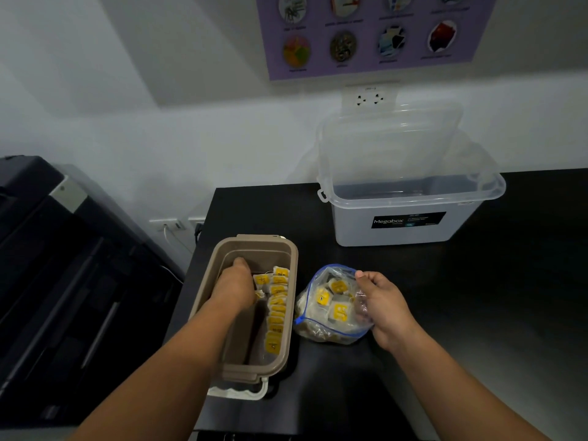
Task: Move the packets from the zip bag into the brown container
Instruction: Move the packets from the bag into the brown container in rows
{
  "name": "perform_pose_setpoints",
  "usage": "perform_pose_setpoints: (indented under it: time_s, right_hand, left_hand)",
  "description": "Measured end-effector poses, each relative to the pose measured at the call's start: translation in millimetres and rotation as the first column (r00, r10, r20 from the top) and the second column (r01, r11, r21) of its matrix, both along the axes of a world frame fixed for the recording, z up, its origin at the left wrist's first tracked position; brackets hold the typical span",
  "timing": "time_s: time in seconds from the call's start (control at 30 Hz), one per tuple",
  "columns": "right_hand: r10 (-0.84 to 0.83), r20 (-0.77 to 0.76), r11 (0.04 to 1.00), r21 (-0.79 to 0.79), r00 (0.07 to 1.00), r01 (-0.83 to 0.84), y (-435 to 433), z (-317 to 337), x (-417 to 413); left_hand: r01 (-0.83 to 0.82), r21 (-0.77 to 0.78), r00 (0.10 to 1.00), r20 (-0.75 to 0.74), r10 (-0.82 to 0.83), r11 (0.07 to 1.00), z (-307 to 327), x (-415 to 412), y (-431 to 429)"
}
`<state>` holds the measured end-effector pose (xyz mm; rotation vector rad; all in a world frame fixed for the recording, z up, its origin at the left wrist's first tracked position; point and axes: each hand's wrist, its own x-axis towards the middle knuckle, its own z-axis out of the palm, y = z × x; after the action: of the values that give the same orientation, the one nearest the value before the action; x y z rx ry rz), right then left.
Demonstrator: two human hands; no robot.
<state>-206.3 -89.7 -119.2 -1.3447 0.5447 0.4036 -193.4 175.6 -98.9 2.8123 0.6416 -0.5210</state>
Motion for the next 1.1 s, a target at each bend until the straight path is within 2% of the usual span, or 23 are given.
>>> perform_pose_setpoints:
  time_s: [0.13,0.3,0.37,0.5,0.67,0.83,0.97,1.1]
  right_hand:
    - [0.006,-0.006,1.0,0.018,1.0,-0.005,-1,0,0]
    - [0.01,-0.005,1.0,0.025,1.0,-0.009,-3,-1,2]
    - [0.014,-0.007,1.0,0.02,1.0,-0.014,-3,-1,2]
    - [0.022,-0.002,0.999,0.041,1.0,-0.021,-3,-2,3]
    - [0.027,0.007,0.997,0.077,1.0,-0.027,-4,-5,2]
    - [0.032,0.024,0.997,0.074,0.999,-0.034,-3,-5,2]
    - [0.039,0.036,0.999,0.03,0.999,-0.04,-4,-4,1]
    - [0.048,0.056,0.999,0.019,0.997,-0.049,-3,-3,-1]
  left_hand:
    - [0.002,0.041,0.996,-0.086,0.002,0.999,-5,4,1]
    - [0.129,0.081,0.978,-0.175,-0.113,0.988,-6,7,0]
    - [0.142,0.088,0.978,-0.167,-0.126,0.986,-5,8,-3]
    - [0.051,0.018,0.991,-0.127,-0.048,0.999,-9,11,-5]
    - [-0.084,-0.145,0.992,-0.11,0.068,0.986,-23,15,-1]
    - [-0.121,-0.25,0.99,-0.101,0.098,0.961,-14,13,-2]
    - [-0.013,-0.162,0.989,-0.148,-0.011,0.987,21,-2,-10]
    - [0.097,-0.028,0.992,-0.08,-0.099,0.995,57,-10,-19]
